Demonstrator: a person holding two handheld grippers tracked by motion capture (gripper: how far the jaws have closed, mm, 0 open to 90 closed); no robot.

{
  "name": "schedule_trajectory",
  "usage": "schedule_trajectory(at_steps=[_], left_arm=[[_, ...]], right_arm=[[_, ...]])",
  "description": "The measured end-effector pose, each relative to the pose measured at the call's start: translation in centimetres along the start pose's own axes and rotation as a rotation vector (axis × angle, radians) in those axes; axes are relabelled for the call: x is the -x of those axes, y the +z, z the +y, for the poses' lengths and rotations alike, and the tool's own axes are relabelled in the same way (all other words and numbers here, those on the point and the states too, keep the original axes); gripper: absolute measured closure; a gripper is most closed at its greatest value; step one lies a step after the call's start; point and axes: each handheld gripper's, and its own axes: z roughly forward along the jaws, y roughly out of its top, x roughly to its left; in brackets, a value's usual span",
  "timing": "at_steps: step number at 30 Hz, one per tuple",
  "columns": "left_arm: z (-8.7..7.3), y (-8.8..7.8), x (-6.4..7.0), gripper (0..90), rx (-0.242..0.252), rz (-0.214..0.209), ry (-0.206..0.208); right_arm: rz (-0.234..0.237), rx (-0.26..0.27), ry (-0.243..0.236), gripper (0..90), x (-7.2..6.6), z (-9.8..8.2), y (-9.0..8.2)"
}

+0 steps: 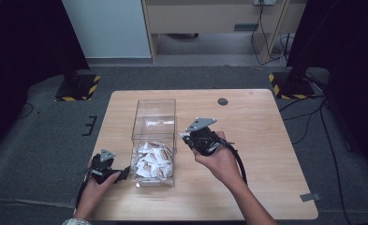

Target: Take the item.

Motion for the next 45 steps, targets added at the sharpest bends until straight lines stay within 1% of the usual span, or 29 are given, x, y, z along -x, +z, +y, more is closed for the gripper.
schedule_trajectory(at_steps=[10, 12, 13, 18, 26, 33, 34, 40, 45], left_arm=[[0.0, 0.0, 0.0, 0.0, 0.0, 0.0, 0.0], [0.0, 0.0, 0.0, 0.0, -0.001, 0.0, 0.001], [0.0, 0.0, 0.0, 0.0, 0.0, 0.0, 0.0], [0.0, 0.0, 0.0, 0.0, -0.001, 0.0, 0.001], [0.0, 0.0, 0.0, 0.0, 0.0, 0.0, 0.0], [0.0, 0.0, 0.0, 0.0, 0.0, 0.0, 0.0], [0.0, 0.0, 0.0, 0.0, 0.0, 0.0, 0.0], [0.0, 0.0, 0.0, 0.0, 0.0, 0.0, 0.0], [0.0, 0.0, 0.0, 0.0, -0.001, 0.0, 0.001]], right_arm=[[-0.027, -0.002, 0.014, 89.5, 1.1, -0.6, -0.4], [-0.029, -0.009, 0.023, 89.5, 1.3, -0.8, -0.5], [-0.033, -0.012, 0.02, 89.5, 1.4, -0.9, -0.5], [-0.041, -0.008, 0.032, 89.5, 1.7, -1.2, -0.6], [-0.057, -0.007, 0.047, 89.5, 2.8, -2.0, -1.1], [-0.07, -0.011, 0.06, 89.5, 3.4, -2.5, -1.4], [-0.075, -0.01, 0.057, 89.4, 3.5, -2.6, -1.5], [-0.092, -0.014, 0.068, 89.5, 4.2, -3.1, -1.8], [-0.107, -0.016, 0.085, 89.5, 4.9, -3.8, -2.2]])
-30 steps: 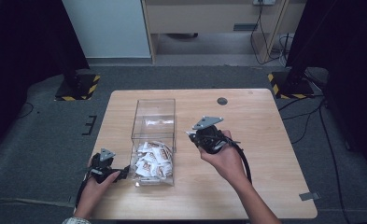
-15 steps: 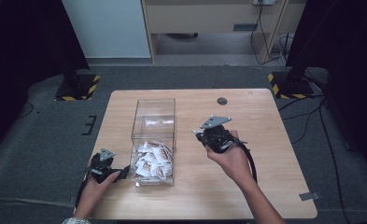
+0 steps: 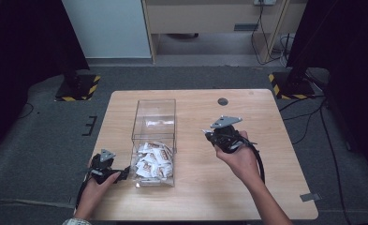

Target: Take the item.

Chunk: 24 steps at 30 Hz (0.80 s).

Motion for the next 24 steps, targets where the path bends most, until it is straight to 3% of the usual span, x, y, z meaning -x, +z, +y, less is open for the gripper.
schedule_trajectory(at_steps=[24], left_arm=[[0.0, 0.0, 0.0, 0.0, 0.001, 0.001, -0.001]], right_arm=[[-0.052, 0.014, 0.055, 89.5, 3.4, -2.0, -1.0]])
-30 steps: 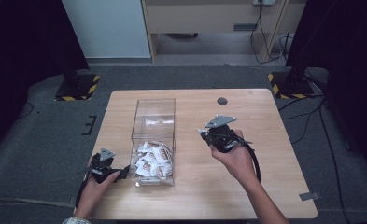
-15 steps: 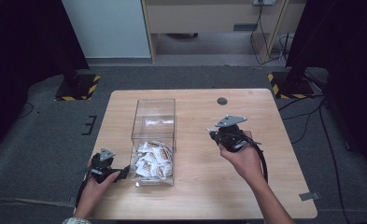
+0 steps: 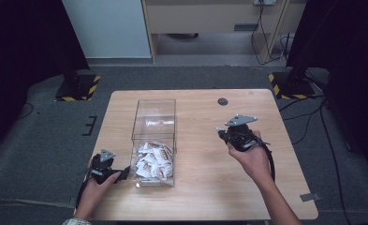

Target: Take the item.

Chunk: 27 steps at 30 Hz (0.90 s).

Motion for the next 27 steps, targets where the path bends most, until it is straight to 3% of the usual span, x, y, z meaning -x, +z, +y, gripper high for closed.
schedule_trajectory(at_steps=[4, 27], left_arm=[[0.0, 0.0, 0.0, 0.0, -0.001, 0.0, 0.001], [0.0, 0.0, 0.0, 0.0, 0.0, 0.0, 0.0]], right_arm=[[-0.006, 0.022, 0.018, 89.5, 0.7, -0.2, -0.1], [-0.028, -0.027, 0.075, 89.3, 2.7, -2.6, 3.2]])
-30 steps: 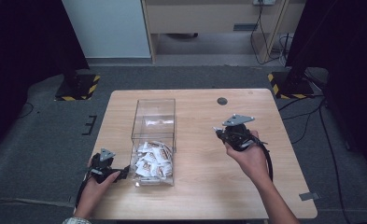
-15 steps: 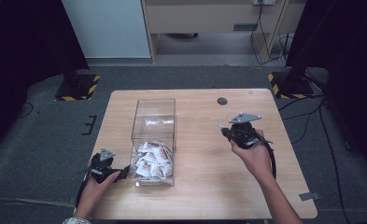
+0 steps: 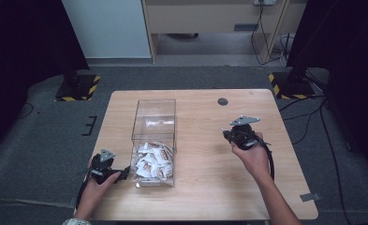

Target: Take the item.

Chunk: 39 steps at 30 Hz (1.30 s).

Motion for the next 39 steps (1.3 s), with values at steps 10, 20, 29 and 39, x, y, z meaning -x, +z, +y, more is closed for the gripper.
schedule_trajectory(at_steps=[10, 20, 29, 39], left_arm=[[0.0, 0.0, 0.0, 0.0, 0.0, 0.0, 0.0], [0.0, 0.0, 0.0, 0.0, 0.0, 0.0, 0.0], [0.0, 0.0, 0.0, 0.0, 0.0, 0.0, 0.0], [0.0, 0.0, 0.0, 0.0, 0.0, 0.001, -0.001]], right_arm=[[0.001, -0.026, 0.014, 89.1, 0.3, -0.9, 1.4], [0.002, -0.05, 0.019, 88.2, 0.0, -1.1, 2.5], [-0.011, -0.067, 0.046, 59.0, 0.0, -1.6, 3.1], [-0.037, -0.038, 0.069, 29.8, -0.4, -3.0, 1.9]])
